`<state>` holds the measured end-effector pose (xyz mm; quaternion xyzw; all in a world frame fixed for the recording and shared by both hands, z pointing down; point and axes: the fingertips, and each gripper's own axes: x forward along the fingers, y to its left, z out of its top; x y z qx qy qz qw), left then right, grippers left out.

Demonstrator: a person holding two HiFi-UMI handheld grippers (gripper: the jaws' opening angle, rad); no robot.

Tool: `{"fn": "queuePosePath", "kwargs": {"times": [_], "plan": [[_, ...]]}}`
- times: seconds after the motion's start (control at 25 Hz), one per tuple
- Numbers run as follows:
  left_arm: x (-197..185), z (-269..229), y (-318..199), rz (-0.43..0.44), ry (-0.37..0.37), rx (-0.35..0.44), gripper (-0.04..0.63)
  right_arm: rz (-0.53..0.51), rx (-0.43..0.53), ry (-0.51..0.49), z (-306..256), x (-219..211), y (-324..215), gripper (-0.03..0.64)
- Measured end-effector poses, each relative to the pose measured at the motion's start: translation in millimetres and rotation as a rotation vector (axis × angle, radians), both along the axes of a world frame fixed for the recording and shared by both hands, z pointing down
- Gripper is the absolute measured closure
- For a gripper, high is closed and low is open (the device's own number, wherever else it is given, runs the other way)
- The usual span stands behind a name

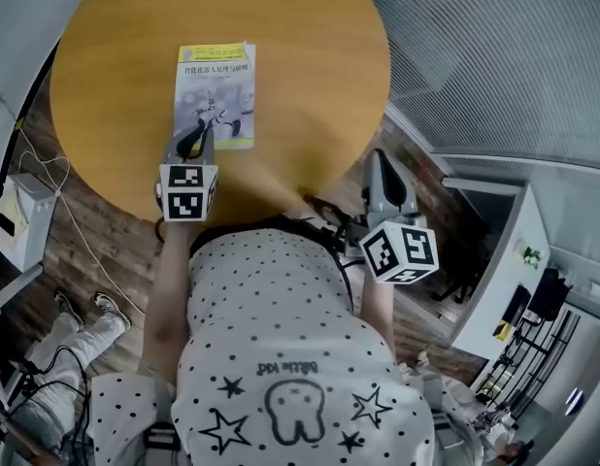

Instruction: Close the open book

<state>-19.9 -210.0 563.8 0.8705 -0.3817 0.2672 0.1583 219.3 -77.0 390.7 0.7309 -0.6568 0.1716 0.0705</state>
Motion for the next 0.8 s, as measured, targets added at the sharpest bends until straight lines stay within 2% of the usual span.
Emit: {"fn": "queuePosePath", "kwargs": {"times": [0.12,0.52,0.8], "plan": [[-1,-18,-5,-0.017,0.028,0.040,0.582,-0.013,0.002,-0.006,2,-2,-3,0.614],[-19,-96,-34,-0.129,0.175,0.178,0.586,-0.089,0.034,-0.015,0,-16,-18,0.614],[-28,-161,-34,-0.143,0.257,0.293,0.586,-0.173,0.068,-0.028,-12,-33,-26,0.614]]}}
